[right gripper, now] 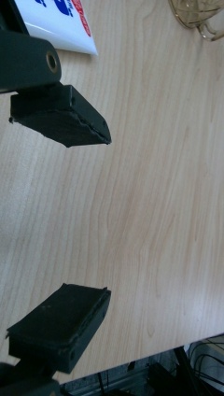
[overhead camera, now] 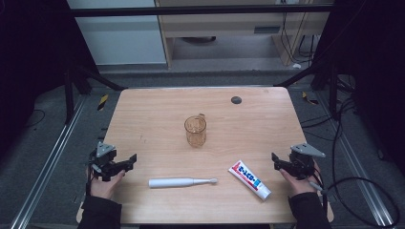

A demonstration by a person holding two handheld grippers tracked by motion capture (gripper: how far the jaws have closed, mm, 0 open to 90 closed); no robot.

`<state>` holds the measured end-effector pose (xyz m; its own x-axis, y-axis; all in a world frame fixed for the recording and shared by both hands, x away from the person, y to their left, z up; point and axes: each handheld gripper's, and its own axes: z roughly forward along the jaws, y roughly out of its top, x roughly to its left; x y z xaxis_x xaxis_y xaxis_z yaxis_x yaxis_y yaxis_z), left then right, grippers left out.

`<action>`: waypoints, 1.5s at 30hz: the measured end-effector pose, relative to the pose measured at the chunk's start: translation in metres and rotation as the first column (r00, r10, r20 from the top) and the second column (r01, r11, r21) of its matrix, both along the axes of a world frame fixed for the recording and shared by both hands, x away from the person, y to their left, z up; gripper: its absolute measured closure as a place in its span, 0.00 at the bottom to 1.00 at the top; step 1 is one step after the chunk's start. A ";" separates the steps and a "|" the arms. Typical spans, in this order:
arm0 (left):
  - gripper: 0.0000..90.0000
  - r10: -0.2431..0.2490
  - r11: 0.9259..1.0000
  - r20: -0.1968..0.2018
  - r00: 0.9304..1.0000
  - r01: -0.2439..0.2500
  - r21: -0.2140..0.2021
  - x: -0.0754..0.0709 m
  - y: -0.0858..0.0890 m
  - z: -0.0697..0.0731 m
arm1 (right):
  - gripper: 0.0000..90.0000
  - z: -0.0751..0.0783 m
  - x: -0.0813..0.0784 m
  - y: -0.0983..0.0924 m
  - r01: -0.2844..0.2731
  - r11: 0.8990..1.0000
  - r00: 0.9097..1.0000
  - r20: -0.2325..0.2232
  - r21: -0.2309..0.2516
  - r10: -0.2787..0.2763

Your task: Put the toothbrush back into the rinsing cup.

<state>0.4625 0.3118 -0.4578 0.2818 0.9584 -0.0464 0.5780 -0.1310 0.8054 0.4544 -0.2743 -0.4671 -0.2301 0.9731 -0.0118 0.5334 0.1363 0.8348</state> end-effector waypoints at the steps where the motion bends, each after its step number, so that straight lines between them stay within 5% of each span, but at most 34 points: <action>1: 0.16 -0.008 1.000 0.001 1.000 0.008 0.001 -0.001 -0.001 0.001 | 0.24 -0.001 0.000 0.001 -0.006 1.000 1.000 -0.004 -0.005 0.006; 4: 0.18 -0.027 1.000 0.004 1.000 0.027 0.000 -0.003 -0.004 0.002 | 0.25 -0.002 0.000 0.004 -0.020 1.000 1.000 -0.014 -0.015 0.019; 9: 0.34 -0.085 0.996 -0.003 0.996 0.085 0.012 -0.008 -0.014 0.000 | 0.28 -0.002 -0.001 0.008 -0.053 0.998 0.998 -0.019 -0.035 0.052; 20: 0.63 -0.196 0.980 -0.037 0.980 0.198 0.038 -0.017 -0.036 -0.002 | 0.37 0.000 -0.004 0.016 -0.090 0.996 0.996 -0.021 -0.019 0.090; 28: 0.89 -0.263 0.962 -0.115 0.958 0.269 0.039 -0.018 -0.051 -0.009 | 0.39 0.000 -0.004 0.023 -0.115 0.993 0.993 -0.027 -0.017 0.114; 33: 0.95 -0.319 0.945 -0.157 0.935 0.327 0.028 -0.019 -0.059 -0.012 | 0.39 0.000 -0.004 0.024 -0.120 0.993 0.992 -0.027 -0.017 0.119; 45: 0.98 -0.371 0.922 -0.199 0.907 0.385 0.033 -0.022 -0.067 -0.014 | 0.38 -0.002 -0.003 0.023 -0.120 0.993 0.992 -0.032 -0.023 0.119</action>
<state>0.4404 0.2444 -0.4719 0.6164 0.7843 -0.0702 0.6117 -0.4207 0.6699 0.4509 -0.2510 -0.4687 -0.3455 0.9380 -0.0270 0.5370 0.2212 0.8140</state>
